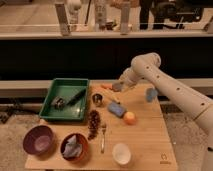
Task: Place eraser in plastic cup
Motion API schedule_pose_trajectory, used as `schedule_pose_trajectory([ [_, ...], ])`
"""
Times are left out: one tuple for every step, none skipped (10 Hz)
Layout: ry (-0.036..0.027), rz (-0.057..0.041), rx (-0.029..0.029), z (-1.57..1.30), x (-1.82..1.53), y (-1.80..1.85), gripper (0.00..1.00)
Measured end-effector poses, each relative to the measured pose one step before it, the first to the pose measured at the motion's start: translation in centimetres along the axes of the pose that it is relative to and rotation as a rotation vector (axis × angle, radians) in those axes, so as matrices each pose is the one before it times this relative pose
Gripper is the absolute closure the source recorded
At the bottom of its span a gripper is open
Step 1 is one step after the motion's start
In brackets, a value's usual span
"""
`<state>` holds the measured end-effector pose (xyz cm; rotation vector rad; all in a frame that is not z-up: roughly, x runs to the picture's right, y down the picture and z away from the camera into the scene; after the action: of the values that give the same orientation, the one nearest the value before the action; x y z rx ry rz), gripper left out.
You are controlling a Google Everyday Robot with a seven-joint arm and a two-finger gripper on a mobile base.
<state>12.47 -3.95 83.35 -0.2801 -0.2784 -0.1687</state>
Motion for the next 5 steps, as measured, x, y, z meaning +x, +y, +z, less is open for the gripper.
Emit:
schedule_pose_trajectory([
  [0.03593,0.00109,0.00346,-0.203,1.077,-0.599,1.00],
  [0.02901,0.00563,0.00256,-0.251,1.239,-0.414,1.00],
  [0.02562,0.00905,0.00125,-0.286,1.234,-0.425,1.00],
  [0.02126,0.01227,0.00336,-0.256,1.219,-0.369,1.00],
  [0.02000,0.01703,0.00241,-0.259,1.268,-0.258,1.00],
])
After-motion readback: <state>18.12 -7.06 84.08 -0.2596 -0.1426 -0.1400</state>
